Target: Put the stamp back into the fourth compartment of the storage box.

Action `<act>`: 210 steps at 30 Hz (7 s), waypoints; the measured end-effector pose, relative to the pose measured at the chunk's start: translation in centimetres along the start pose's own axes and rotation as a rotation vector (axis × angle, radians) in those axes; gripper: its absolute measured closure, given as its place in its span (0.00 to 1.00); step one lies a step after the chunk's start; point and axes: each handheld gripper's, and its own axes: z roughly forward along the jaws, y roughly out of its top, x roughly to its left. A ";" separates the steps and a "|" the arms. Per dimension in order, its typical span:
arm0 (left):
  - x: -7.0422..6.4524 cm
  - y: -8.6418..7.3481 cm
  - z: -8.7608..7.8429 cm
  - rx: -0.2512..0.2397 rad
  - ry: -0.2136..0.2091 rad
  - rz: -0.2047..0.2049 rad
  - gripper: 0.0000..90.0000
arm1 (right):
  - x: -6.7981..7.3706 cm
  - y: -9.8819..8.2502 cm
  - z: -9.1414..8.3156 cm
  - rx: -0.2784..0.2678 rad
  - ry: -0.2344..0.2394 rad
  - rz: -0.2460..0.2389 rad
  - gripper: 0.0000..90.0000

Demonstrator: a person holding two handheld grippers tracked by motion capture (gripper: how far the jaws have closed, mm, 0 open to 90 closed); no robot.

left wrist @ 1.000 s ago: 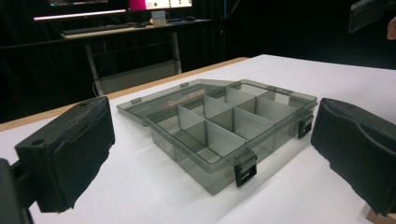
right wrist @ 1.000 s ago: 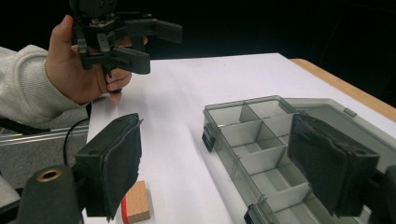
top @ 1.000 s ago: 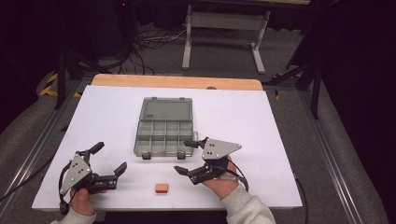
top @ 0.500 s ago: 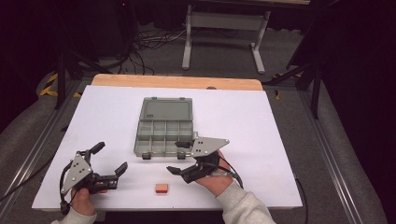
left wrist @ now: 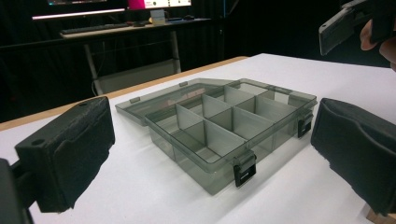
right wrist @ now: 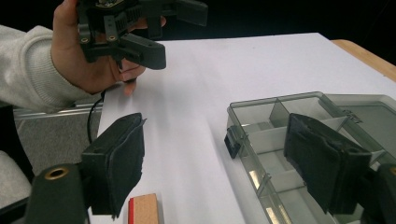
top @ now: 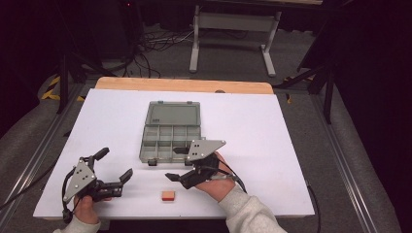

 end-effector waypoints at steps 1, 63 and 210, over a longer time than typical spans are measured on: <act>0.0 0.0 0.0 0.000 0.000 0.000 0.01 | 0.0 0.0 0.1 0.006 0.003 -0.002 0.24; 0.0 0.0 0.0 0.001 -0.006 0.002 0.01 | 2.0 -0.1 5.4 0.563 0.215 -0.027 0.38; 0.0 0.0 0.1 0.010 -0.018 0.003 0.01 | -2.9 2.8 -0.2 0.407 -0.041 -0.035 0.73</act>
